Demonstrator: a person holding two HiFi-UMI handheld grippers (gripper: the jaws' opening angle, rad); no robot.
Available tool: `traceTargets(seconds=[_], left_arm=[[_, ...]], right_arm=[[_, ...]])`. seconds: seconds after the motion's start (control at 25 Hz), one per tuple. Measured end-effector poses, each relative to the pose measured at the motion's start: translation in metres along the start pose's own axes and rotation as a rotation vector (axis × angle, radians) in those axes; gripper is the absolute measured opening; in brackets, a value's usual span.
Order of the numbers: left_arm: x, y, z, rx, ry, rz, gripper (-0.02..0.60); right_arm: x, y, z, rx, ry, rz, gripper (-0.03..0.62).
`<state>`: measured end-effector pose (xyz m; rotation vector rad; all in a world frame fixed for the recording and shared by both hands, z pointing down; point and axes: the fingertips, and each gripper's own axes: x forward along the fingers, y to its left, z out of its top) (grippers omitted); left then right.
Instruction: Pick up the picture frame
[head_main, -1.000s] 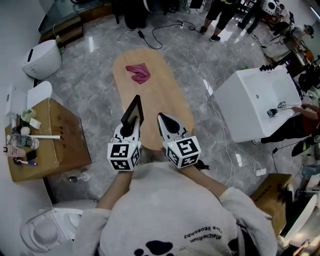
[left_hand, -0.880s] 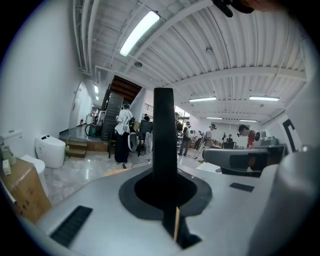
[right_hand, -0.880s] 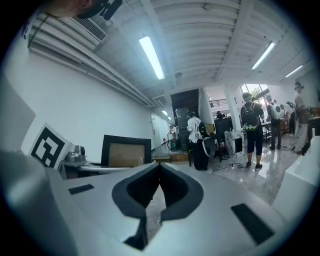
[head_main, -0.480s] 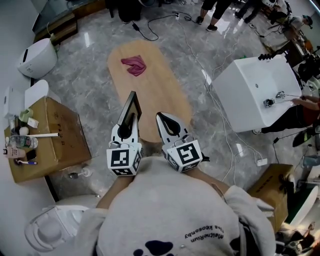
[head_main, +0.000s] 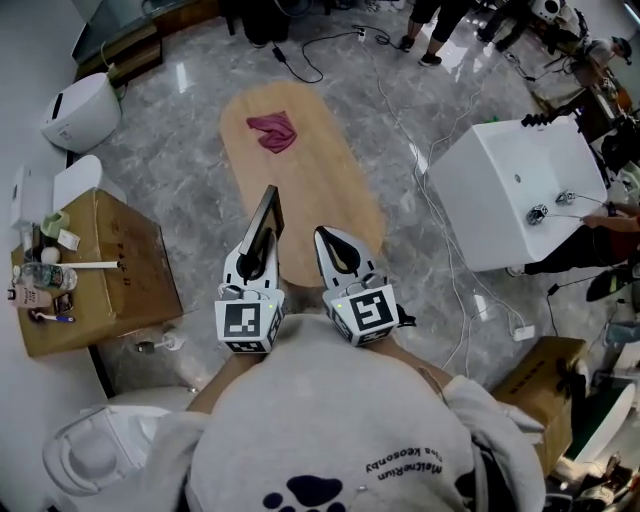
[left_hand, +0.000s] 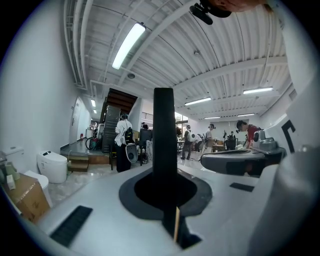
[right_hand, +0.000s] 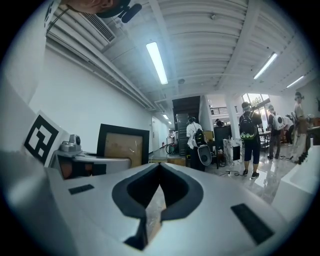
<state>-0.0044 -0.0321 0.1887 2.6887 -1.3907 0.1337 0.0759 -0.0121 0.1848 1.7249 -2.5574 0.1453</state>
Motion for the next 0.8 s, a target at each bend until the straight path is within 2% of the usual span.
traceTargets(seconds=[0.8], left_arm=[[-0.004, -0.013, -0.023, -0.019, 0.006, 0.047, 0.017]], right_arm=[[-0.008, -0.004, -0.019, -0.015, 0.028, 0.09, 0.008]])
